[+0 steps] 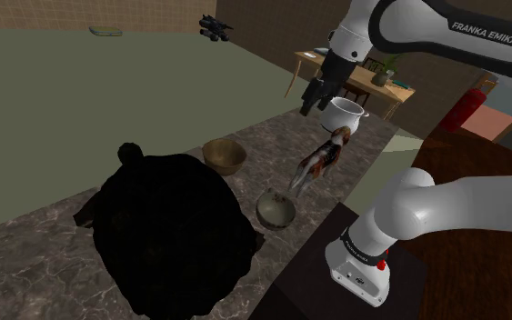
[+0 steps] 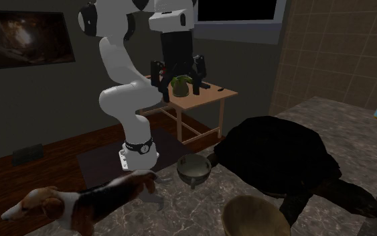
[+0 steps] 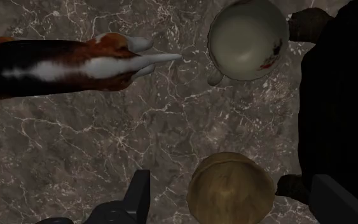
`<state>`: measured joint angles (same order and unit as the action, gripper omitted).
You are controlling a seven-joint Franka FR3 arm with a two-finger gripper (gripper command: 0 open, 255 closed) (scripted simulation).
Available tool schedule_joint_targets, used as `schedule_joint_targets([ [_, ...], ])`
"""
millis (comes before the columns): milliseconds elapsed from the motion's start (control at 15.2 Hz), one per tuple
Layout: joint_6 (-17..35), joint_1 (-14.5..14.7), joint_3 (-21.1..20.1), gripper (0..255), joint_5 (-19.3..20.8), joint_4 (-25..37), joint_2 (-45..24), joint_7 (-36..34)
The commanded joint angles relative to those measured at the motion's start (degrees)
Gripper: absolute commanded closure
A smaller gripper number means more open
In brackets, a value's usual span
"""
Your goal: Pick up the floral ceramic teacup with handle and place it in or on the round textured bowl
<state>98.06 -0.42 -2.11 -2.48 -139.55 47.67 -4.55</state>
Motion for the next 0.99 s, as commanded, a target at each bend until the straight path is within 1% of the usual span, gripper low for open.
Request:
schedule_joint_targets([
  [0,0.00,0.00,0.00,0,0.00,0.00,0.00,0.00],
  [462,9.44,1.60,0.67,0,-1.14,-12.53,-0.13,3.10],
  [924,20.54,3.42,1.29,0,-2.52,-23.18,-3.84,6.52],
])
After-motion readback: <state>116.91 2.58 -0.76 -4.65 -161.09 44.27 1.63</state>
